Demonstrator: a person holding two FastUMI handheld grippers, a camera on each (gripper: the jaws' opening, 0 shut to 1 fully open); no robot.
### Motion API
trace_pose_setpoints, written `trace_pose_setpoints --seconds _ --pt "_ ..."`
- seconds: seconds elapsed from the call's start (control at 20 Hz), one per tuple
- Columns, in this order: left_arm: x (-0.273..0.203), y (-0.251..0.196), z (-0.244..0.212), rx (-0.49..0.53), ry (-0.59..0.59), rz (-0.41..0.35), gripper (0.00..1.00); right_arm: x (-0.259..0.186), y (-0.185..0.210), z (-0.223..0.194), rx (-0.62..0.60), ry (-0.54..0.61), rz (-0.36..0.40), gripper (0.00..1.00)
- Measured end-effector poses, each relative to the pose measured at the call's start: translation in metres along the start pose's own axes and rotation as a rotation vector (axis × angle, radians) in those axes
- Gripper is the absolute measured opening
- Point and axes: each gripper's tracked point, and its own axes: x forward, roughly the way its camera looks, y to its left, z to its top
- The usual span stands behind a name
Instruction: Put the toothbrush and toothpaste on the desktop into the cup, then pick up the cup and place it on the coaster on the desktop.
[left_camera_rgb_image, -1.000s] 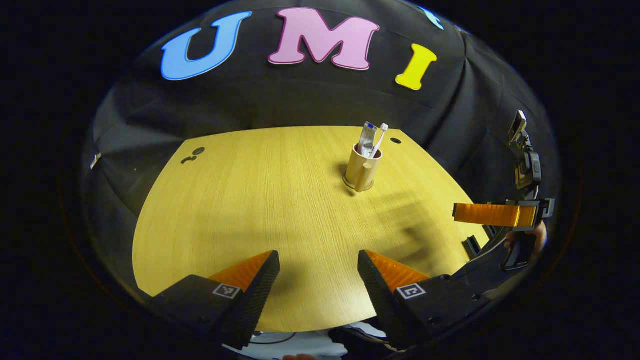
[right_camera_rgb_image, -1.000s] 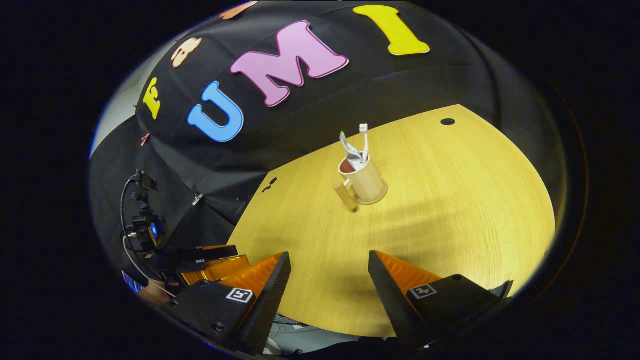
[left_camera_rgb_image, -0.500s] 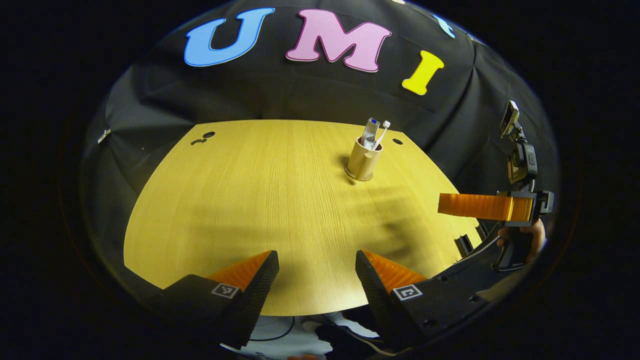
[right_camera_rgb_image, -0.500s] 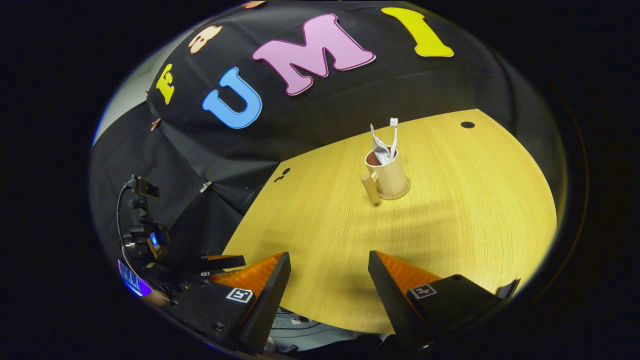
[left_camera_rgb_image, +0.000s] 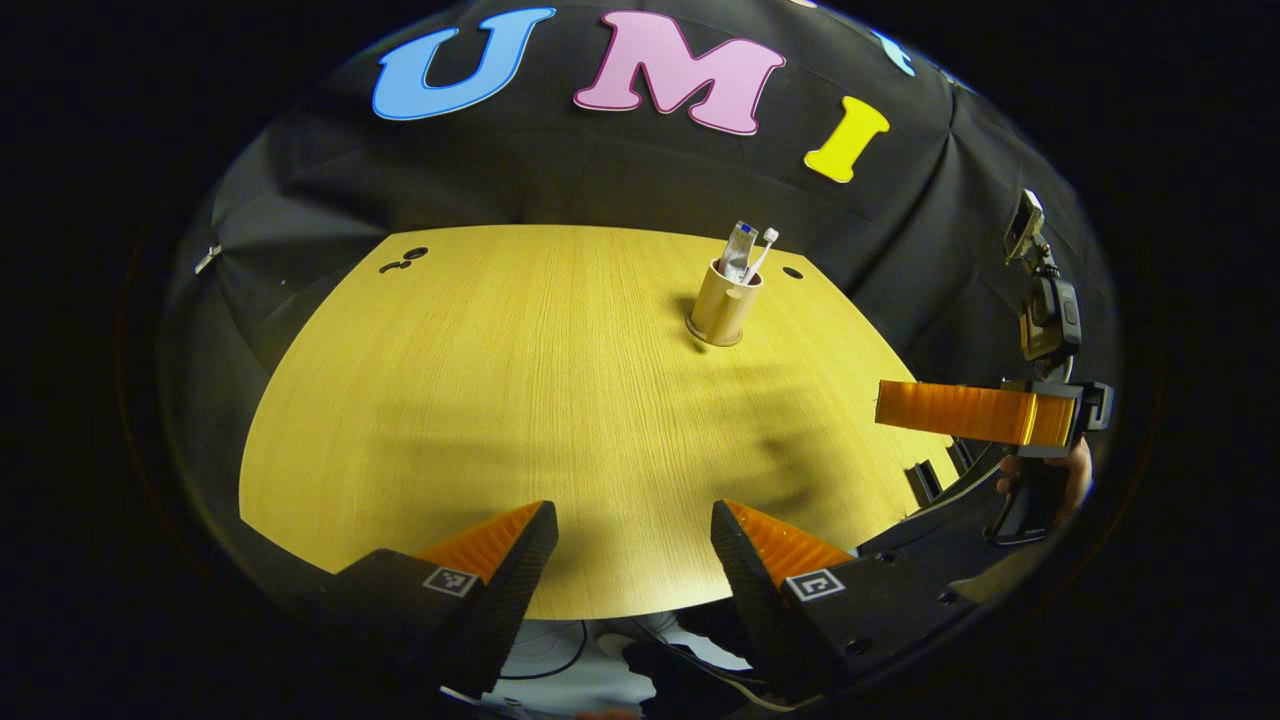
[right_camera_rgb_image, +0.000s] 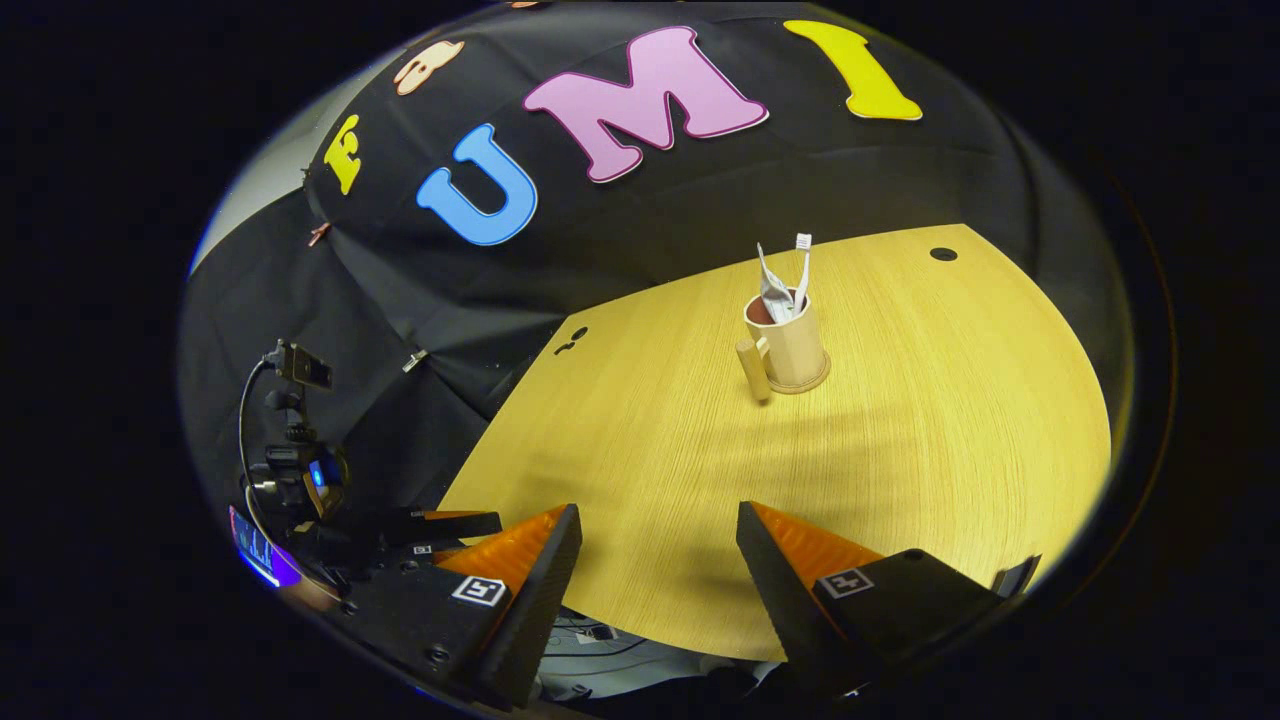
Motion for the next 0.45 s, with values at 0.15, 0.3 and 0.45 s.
trace_pose_setpoints --seconds 0.15,0.3,0.45 --pt "-0.0010 0.0008 -0.0030 0.000 0.006 -0.003 0.95 -0.0012 0.0021 -0.0030 -0.003 0.006 0.001 0.96" --pt "-0.0012 0.0006 -0.0065 0.000 0.013 -0.003 0.95 -0.0023 0.0037 -0.0051 -0.005 0.008 0.002 0.96" --pt "-0.0023 0.0012 -0.0097 0.000 0.018 -0.002 0.95 -0.0035 0.0046 -0.0062 -0.004 0.006 0.002 0.96"
